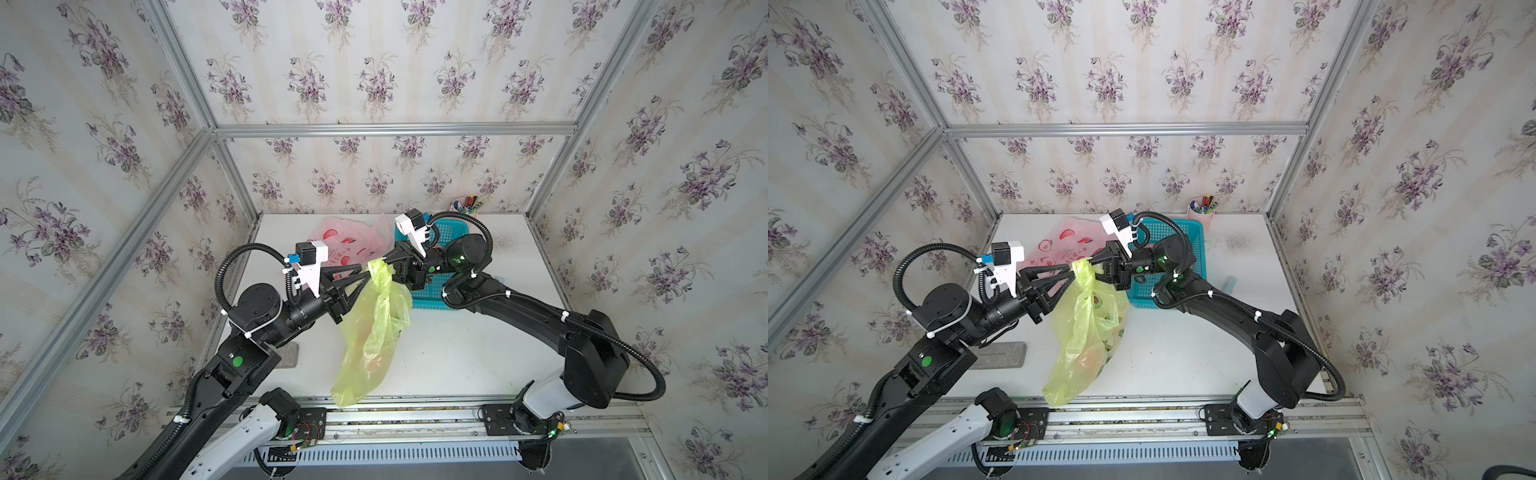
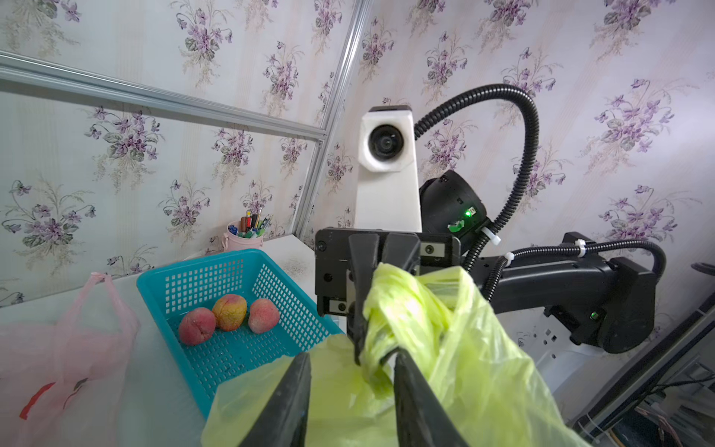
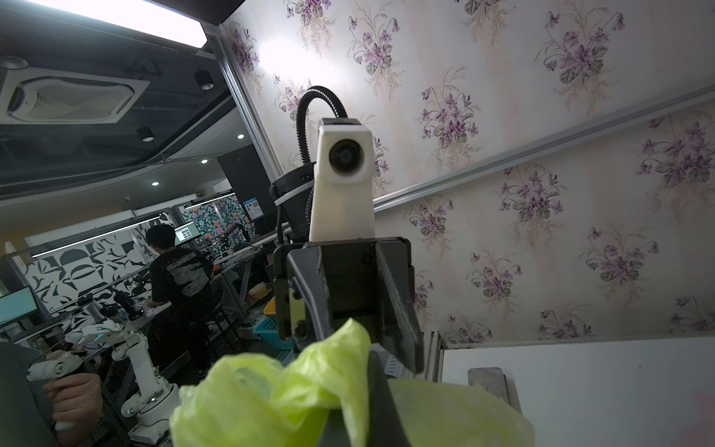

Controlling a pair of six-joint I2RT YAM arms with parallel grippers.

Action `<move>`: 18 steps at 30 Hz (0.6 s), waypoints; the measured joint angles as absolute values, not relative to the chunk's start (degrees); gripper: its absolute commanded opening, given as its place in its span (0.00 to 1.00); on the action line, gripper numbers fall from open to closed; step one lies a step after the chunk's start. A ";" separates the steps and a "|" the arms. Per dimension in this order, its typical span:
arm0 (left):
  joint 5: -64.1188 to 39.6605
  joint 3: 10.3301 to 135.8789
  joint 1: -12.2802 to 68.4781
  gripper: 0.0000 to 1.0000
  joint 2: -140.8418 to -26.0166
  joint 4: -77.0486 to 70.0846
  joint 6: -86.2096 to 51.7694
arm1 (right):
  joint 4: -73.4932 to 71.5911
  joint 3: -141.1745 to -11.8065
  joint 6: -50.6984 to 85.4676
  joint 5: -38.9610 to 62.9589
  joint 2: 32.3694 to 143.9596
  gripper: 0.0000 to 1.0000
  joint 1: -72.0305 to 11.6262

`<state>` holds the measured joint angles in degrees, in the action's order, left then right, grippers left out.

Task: Place the peach into a plastic bag & tie a knot
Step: Tie the plastic bag at the center of the board.

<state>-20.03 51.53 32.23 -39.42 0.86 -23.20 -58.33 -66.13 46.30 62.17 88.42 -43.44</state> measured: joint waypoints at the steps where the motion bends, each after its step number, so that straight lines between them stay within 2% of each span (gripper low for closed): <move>1: -21.17 51.03 31.20 0.35 -39.59 -0.25 -24.21 | -58.19 -66.11 46.17 62.15 88.25 0.00 -43.44; 9: -28.69 48.07 27.07 0.40 -41.54 -9.56 -31.38 | -57.10 -66.00 44.97 62.06 87.70 0.00 -43.27; 18: -33.50 45.08 26.98 0.29 -42.54 -17.10 -35.90 | -54.87 -66.00 43.44 60.88 86.98 0.00 -42.89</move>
<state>-33.50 45.08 26.98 -42.54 -17.10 -35.90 -54.87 -66.00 43.44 60.88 86.98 -42.89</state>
